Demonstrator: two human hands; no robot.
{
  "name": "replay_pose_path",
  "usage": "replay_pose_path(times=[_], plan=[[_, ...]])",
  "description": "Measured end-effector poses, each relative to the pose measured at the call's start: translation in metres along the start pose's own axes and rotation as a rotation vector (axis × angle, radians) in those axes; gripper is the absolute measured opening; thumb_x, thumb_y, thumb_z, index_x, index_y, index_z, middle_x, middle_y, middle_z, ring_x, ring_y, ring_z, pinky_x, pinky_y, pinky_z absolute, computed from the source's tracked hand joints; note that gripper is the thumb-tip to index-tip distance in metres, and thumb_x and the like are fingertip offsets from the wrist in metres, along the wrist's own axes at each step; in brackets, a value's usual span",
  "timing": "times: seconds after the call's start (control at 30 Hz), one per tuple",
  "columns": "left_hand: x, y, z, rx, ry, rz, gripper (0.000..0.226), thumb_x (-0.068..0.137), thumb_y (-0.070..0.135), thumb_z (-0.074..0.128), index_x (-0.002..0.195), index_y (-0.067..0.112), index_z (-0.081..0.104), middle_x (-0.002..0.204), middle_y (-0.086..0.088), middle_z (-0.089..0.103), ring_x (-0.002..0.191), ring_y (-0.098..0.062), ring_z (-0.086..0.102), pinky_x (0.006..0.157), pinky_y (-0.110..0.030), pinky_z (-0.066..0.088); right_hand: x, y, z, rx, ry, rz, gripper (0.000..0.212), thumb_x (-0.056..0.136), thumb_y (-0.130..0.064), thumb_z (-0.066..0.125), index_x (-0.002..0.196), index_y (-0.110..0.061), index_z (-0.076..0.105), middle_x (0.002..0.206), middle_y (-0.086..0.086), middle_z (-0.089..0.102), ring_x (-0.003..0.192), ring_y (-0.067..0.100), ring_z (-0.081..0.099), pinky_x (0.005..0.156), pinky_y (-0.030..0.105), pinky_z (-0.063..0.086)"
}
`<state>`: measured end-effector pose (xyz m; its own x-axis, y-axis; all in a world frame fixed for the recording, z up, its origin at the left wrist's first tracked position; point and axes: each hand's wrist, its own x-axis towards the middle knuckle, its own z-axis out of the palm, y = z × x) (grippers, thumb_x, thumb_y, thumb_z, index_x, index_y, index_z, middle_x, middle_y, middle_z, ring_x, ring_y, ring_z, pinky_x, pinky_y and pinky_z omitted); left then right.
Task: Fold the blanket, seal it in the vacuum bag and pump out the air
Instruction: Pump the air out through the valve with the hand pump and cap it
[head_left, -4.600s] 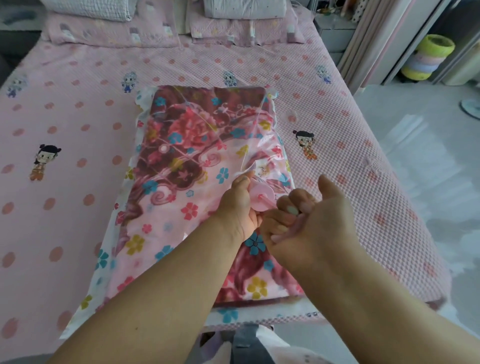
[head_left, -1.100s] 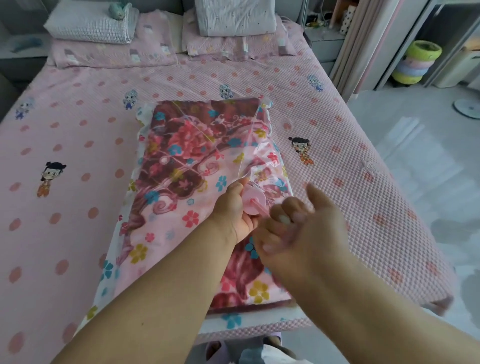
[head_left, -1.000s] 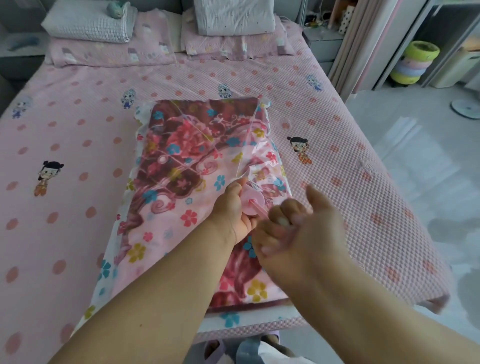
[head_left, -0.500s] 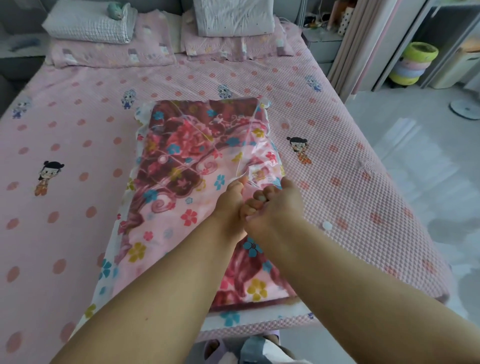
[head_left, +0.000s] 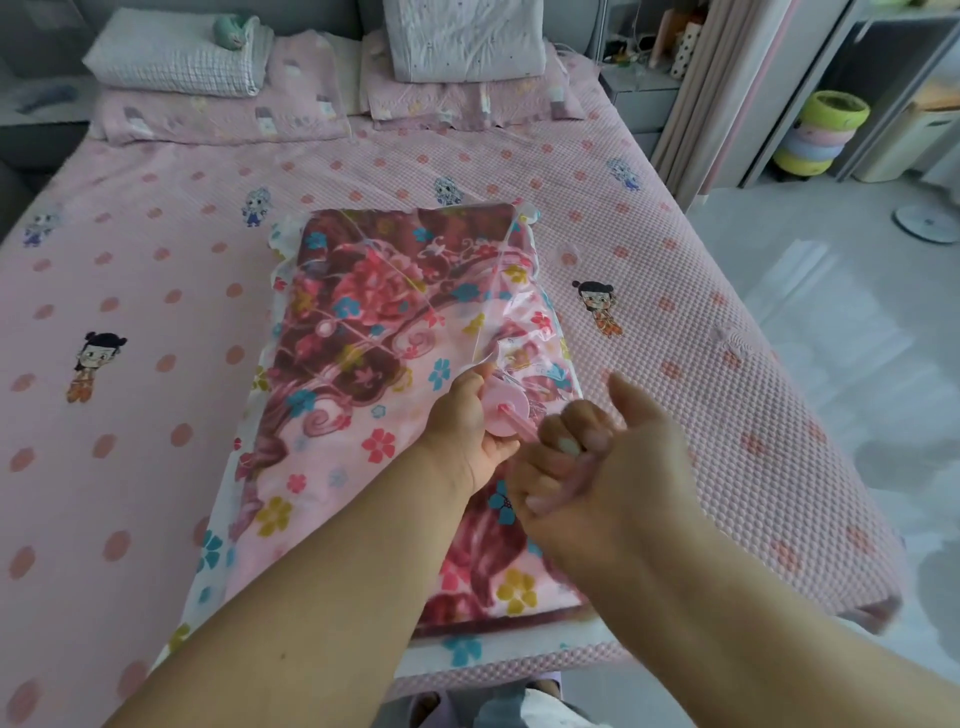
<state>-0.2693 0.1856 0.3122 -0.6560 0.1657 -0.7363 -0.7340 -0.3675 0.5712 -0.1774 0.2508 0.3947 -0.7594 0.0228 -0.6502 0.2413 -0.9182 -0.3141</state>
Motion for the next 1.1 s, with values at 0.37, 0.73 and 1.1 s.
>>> replay_pose_path(times=[0.37, 0.73, 1.1], plan=[[-0.009, 0.001, -0.001, 0.009, -0.030, -0.016, 0.019, 0.096, 0.034, 0.052, 0.098, 0.016, 0.060, 0.076, -0.005, 0.059, 0.059, -0.015, 0.060, 0.032, -0.017, 0.044, -0.005, 0.000, 0.005, -0.047, 0.033, 0.024, 0.058, 0.090, -0.044, 0.043, 0.041, -0.016, 0.033, 0.044, -0.001, 0.028, 0.034, 0.013, 0.026, 0.037, 0.020, 0.025], [-0.004, -0.004, -0.004, 0.016, -0.027, -0.019, 0.024, 0.092, 0.037, 0.057, 0.105, 0.017, 0.063, 0.082, -0.005, 0.061, 0.066, -0.017, 0.059, 0.039, -0.022, 0.050, -0.005, 0.003, -0.001, -0.043, 0.025, 0.013, 0.057, 0.090, -0.044, 0.044, 0.042, -0.017, 0.033, 0.044, -0.001, 0.029, 0.035, 0.013, 0.027, 0.037, 0.020, 0.025], [-0.006, 0.000, -0.001, 0.006, 0.010, -0.018, 0.018, 0.094, 0.034, 0.056, 0.095, 0.017, 0.062, 0.073, -0.003, 0.057, 0.055, -0.014, 0.055, 0.033, -0.017, 0.043, -0.008, -0.001, 0.003, -0.034, 0.017, 0.022, 0.058, 0.090, -0.045, 0.043, 0.040, -0.016, 0.034, 0.043, -0.001, 0.029, 0.034, 0.013, 0.027, 0.037, 0.020, 0.026]])
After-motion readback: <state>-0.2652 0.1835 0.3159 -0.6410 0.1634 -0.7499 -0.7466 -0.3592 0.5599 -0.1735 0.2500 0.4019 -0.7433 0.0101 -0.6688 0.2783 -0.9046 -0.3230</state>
